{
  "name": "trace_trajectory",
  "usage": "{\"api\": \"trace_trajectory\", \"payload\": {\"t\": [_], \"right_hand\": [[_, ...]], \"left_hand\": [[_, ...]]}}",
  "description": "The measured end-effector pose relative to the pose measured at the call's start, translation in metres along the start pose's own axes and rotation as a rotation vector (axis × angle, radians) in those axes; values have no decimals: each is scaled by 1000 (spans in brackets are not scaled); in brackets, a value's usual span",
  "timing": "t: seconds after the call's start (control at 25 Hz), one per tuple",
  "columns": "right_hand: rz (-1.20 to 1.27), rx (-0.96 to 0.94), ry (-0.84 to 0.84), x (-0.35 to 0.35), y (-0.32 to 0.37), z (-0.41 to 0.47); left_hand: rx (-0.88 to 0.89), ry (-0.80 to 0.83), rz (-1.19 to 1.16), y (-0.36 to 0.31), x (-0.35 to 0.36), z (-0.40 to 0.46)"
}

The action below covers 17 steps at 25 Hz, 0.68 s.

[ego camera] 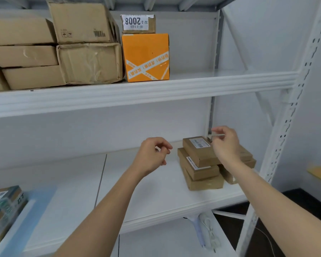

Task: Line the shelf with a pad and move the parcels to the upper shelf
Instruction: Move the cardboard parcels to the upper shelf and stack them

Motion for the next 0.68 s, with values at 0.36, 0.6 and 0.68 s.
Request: {"api": "trace_trajectory", "payload": {"t": [0.36,0.6,0.68], "right_hand": [[-270,293,539,30,-102,70],[-355,276,765,46,-143,99],[-370,271,829,49,-150,105]], "left_hand": [[-490,109,-94,83,72,42],[-737,-51,-409,110,138,68],[-764,-82,-415,112,157,74]]}}
Point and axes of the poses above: each hand's wrist, its own z-axis towards the middle knuckle, its own x-axis out of the palm, y = z × x, the point moved 4 cm from there along z, towards the middle knuckle, and after that the axes turned 3 degrees about -z, right-handed, at the moved point
